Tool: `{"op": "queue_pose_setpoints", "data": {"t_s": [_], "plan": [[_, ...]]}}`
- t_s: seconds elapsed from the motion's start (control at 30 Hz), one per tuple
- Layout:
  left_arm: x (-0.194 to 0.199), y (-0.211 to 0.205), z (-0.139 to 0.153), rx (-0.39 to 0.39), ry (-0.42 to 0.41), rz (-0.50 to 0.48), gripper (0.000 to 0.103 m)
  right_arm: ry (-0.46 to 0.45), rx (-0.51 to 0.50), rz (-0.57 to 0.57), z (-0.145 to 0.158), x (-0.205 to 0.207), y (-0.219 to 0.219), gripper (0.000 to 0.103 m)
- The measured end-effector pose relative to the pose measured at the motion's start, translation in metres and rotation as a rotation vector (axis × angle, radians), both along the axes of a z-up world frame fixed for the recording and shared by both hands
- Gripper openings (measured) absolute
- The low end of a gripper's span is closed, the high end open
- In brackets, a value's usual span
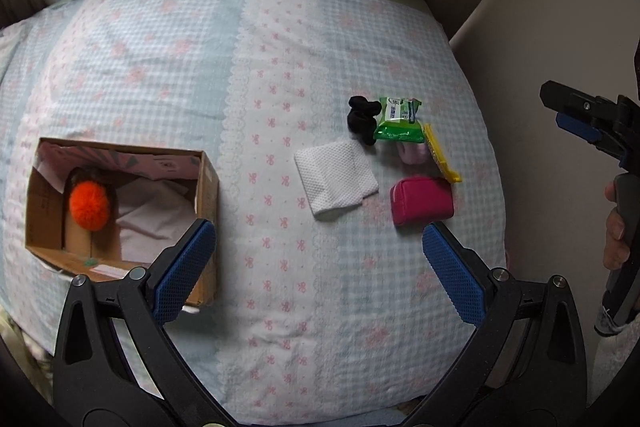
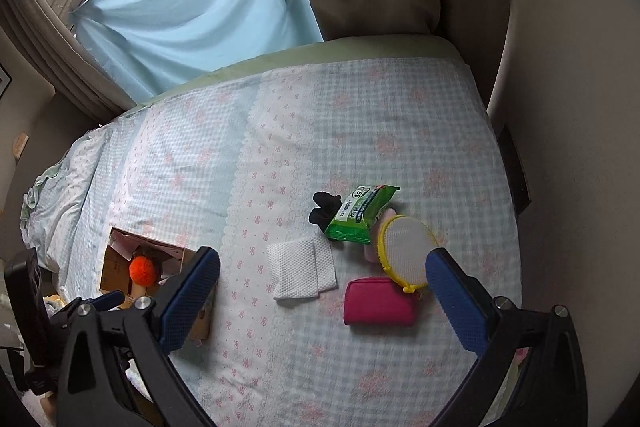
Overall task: Organize soft objects
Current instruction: 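Move both tools back toward the remaining items on the bed, then grasp the white mesh pad with the left tool while the right tool grasps the glitter sponge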
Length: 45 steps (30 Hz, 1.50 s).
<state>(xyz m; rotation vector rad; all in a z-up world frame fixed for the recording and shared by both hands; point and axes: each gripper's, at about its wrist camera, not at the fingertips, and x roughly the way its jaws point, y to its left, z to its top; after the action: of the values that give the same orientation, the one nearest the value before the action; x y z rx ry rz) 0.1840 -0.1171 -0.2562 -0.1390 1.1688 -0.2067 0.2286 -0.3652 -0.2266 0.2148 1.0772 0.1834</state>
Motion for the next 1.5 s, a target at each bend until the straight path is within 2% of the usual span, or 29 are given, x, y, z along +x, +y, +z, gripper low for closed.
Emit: {"op": "queue_pose_setpoints", "data": {"t_s": [0.2, 0.47, 0.57, 0.77, 0.97, 1.17, 1.3, 1.37, 1.5], "plan": [[0.024, -0.028, -0.049, -0.023, 0.092, -0.002, 0.103, 0.054, 0.034, -0.007, -0.037, 0.040, -0.022, 0.103], [0.069, -0.054, -0.115, -0.036, 0.181, 0.010, 0.103, 0.154, 0.048, -0.006, -0.112, 0.085, -0.045, 0.103], [0.087, -0.063, -0.141, -0.041, 0.203, 0.018, 0.103, 0.193, 0.082, -0.009, -0.140, 0.096, -0.059, 0.103], [0.108, -0.077, -0.192, -0.033, 0.255, 0.034, 0.103, 0.302, 0.105, 0.001, -0.191, 0.097, -0.075, 0.103], [0.116, -0.088, -0.226, -0.015, 0.283, 0.036, 0.103, 0.392, 0.110, 0.031, -0.234, 0.091, -0.077, 0.103], [0.125, -0.103, -0.245, 0.026, 0.272, 0.012, 0.101, 0.401, 0.102, 0.037, -0.256, 0.089, -0.075, 0.102], [0.129, -0.114, -0.252, 0.078, 0.260, -0.004, 0.089, 0.387, 0.069, 0.052, -0.254, 0.087, -0.076, 0.090], [0.130, -0.120, -0.255, 0.114, 0.255, -0.007, 0.084, 0.387, 0.065, 0.045, -0.252, 0.085, -0.081, 0.077], [0.132, -0.121, -0.254, 0.128, 0.241, 0.000, 0.058, 0.386, 0.075, 0.012, -0.247, 0.081, -0.097, 0.060]]}}
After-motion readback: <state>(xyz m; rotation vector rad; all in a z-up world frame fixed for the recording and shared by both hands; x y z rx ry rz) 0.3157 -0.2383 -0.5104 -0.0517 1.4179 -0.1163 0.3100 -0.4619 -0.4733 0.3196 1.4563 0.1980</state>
